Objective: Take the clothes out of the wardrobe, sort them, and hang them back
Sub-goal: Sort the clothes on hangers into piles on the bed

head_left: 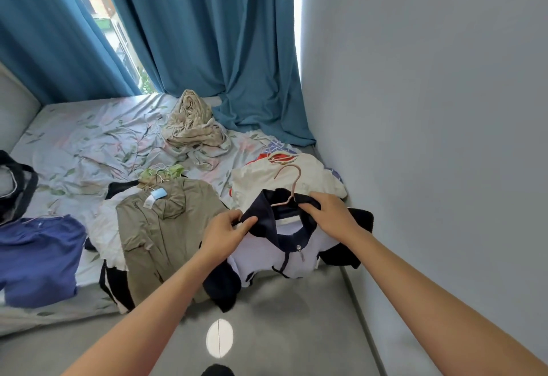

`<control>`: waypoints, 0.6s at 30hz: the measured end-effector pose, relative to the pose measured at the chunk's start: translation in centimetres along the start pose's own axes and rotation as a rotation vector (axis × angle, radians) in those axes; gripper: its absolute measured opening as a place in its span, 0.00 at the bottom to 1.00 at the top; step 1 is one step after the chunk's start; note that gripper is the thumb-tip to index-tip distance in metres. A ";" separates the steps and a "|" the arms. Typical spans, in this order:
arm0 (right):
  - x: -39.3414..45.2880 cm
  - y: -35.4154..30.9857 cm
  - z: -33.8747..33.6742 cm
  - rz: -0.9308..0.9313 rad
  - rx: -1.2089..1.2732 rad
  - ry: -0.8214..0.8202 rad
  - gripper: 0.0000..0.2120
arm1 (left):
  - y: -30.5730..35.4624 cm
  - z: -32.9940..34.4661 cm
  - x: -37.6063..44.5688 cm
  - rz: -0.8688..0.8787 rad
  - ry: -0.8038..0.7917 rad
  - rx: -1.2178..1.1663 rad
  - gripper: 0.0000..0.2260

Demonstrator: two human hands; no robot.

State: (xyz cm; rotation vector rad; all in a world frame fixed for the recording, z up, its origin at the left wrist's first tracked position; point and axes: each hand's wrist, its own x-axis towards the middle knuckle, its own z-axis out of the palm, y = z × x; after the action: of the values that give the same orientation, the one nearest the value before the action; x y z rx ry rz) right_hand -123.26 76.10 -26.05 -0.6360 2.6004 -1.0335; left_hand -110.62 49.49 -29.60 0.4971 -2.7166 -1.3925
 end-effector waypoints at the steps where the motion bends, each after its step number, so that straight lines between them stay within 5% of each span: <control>1: 0.4 0.5 -0.2 -0.007 0.005 0.007 0.14 | 0.2 0.4 0.2 0.006 -0.001 -0.010 0.28; 9: 6.2 3.2 -1.1 0.053 -0.013 0.028 0.14 | 0.8 2.2 6.1 0.033 -0.033 -0.021 0.12; 18: 16.2 6.9 -1.6 0.203 -0.048 -0.016 0.15 | -1.2 4.3 18.7 0.012 -0.154 0.077 0.12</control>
State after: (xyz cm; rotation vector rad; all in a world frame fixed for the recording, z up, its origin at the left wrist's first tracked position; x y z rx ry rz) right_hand -140.02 73.58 -31.14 -0.3790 2.6174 -0.9026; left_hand -128.85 46.52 -35.03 0.3930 -2.8984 -1.3826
